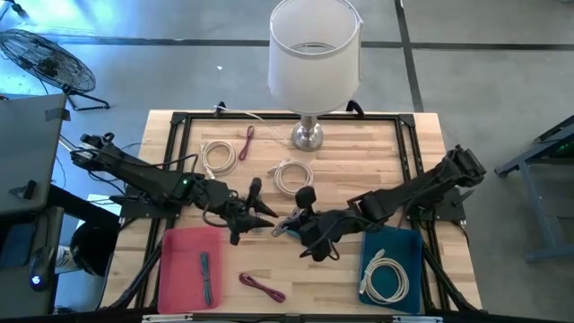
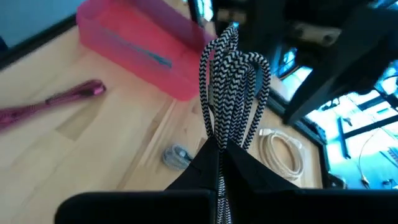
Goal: Pick & Place USB Port
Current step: Put the right white and black USB cable into the pink bin
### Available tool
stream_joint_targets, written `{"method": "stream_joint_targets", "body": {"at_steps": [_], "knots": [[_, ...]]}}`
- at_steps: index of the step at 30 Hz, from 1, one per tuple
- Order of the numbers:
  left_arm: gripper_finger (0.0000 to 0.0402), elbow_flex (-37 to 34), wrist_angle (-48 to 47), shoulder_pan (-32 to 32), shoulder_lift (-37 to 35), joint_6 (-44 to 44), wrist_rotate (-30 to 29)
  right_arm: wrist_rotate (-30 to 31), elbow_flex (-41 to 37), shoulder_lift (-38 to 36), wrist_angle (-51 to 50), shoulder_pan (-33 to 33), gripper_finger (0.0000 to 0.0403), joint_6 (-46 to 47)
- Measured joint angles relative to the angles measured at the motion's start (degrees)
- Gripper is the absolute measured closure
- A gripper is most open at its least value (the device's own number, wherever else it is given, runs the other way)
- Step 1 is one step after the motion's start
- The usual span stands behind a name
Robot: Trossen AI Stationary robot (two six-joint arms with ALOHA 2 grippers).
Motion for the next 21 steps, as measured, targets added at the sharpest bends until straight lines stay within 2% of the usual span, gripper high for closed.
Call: {"method": "stream_joint_targets", "body": {"at_steps": [6, 15, 21], "knots": [[0.0277, 0.0, 0.52, 0.0, -0.04, -0.06, 0.76, -0.17, 0.0, 1.21, 2.25, -0.96, 0.0402, -2.12], [0.0277, 0.0, 0.08, 0.05, -0.04, -0.09, 7.46, -1.26, 0.0, 1.24, 3.54, -1.93, 0.0402, -2.36], [0.0277, 0.0, 0.1, 0.03, -0.04, -0.09, 7.91, -2.9, 0.0, 1.24, 3.6, -3.19, 0.0402, -2.34]]}}
